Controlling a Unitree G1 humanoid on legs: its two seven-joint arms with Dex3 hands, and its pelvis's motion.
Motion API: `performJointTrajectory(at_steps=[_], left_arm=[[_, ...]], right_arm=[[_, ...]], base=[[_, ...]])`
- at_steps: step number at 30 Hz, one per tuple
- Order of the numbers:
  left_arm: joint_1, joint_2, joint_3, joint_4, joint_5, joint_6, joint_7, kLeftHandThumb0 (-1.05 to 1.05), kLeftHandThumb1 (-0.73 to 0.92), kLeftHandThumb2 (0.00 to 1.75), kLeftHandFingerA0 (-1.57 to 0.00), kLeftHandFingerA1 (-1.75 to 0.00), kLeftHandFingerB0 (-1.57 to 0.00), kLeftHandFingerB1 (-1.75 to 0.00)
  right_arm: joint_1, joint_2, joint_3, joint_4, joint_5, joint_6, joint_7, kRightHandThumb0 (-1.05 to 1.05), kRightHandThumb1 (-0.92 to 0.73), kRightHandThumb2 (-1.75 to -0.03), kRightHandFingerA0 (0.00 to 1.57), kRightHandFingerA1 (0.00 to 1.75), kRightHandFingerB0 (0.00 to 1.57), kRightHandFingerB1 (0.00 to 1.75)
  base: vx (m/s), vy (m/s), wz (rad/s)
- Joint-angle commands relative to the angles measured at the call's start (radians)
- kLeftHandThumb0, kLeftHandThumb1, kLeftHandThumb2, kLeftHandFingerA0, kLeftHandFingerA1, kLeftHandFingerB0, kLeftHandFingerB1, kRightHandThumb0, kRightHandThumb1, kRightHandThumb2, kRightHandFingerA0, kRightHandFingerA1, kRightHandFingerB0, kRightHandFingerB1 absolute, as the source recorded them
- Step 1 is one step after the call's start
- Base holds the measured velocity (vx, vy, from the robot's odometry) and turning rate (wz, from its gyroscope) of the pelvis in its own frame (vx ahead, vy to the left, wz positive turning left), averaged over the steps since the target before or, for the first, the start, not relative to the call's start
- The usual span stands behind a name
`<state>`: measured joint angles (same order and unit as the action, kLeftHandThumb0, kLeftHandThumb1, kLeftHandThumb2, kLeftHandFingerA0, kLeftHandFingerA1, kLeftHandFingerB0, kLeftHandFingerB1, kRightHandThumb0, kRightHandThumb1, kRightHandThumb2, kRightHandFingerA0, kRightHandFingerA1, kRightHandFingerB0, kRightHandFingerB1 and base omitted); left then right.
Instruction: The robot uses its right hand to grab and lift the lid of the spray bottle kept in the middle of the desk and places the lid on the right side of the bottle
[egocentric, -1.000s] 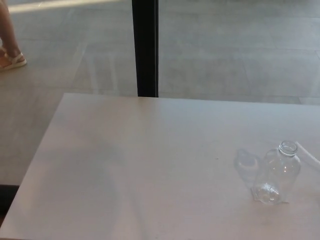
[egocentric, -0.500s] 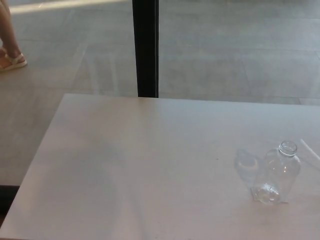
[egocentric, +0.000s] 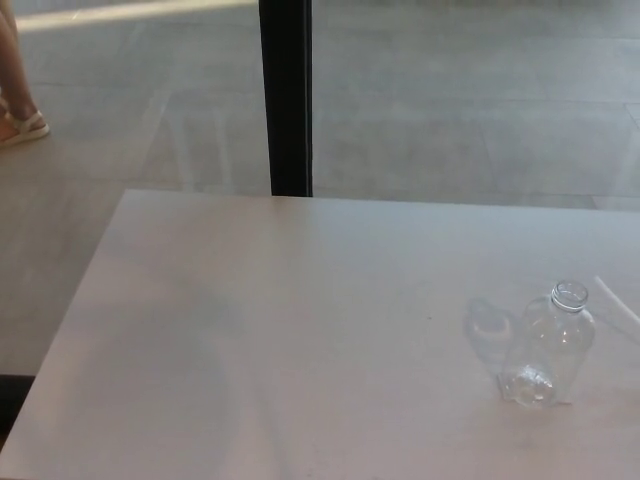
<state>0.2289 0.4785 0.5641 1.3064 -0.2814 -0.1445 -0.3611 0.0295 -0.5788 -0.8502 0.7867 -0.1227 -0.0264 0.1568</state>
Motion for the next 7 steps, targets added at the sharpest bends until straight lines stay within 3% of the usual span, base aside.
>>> performJointTrajectory(at_steps=[1,2,3,4,5,7], left_arm=[[-0.013,0.030,0.001,-0.002,-0.005,0.008,-0.004,-0.96,0.90,0.67,-0.58,-0.51,-0.44,-0.40],[-0.009,0.029,-0.001,-0.005,-0.003,-0.003,-0.005,-0.95,0.91,0.68,-0.56,-0.50,-0.43,-0.40],[-0.008,0.029,-0.002,-0.006,-0.002,-0.003,-0.004,-0.91,0.92,0.70,-0.53,-0.49,-0.42,-0.40],[-0.008,0.029,-0.002,-0.005,-0.001,0.001,0.001,-0.87,0.72,1.14,-0.49,-0.59,-0.35,-0.51],[-0.004,0.030,-0.004,-0.005,0.001,-0.002,0.000,-0.92,0.92,0.68,-0.56,-0.49,-0.43,-0.40],[-0.002,0.028,-0.004,-0.004,0.002,-0.002,0.008,-0.93,0.91,0.68,-0.57,-0.49,-0.45,-0.39]], right_arm=[[-0.055,0.090,-0.167,0.236,0.279,0.000,-0.104,-0.59,-0.70,-0.62,0.02,0.42,0.08,0.27],[-0.050,0.104,-0.182,0.268,0.305,-0.031,-0.046,-0.59,-0.65,-0.87,0.02,0.52,0.01,0.32],[-0.044,0.110,-0.178,0.277,0.304,-0.049,-0.024,-0.57,-0.51,-0.93,0.00,0.52,0.00,0.35],[-0.033,0.120,-0.169,0.287,0.299,-0.068,0.000,-0.60,-0.73,-0.62,0.03,0.50,0.05,0.31],[-0.031,0.120,-0.163,0.294,0.292,-0.065,0.002,-0.59,-0.73,-0.64,0.06,0.52,0.07,0.25],[-0.026,0.123,-0.153,0.290,0.284,-0.063,0.003,-0.58,-0.74,-0.64,0.09,0.54,0.08,0.25]], base=[[0.00,0.000,0.00],[0.00,0.000,0.00],[0.00,0.000,0.00],[0.00,0.000,0.00],[0.00,0.000,0.00],[0.00,0.000,0.00]])
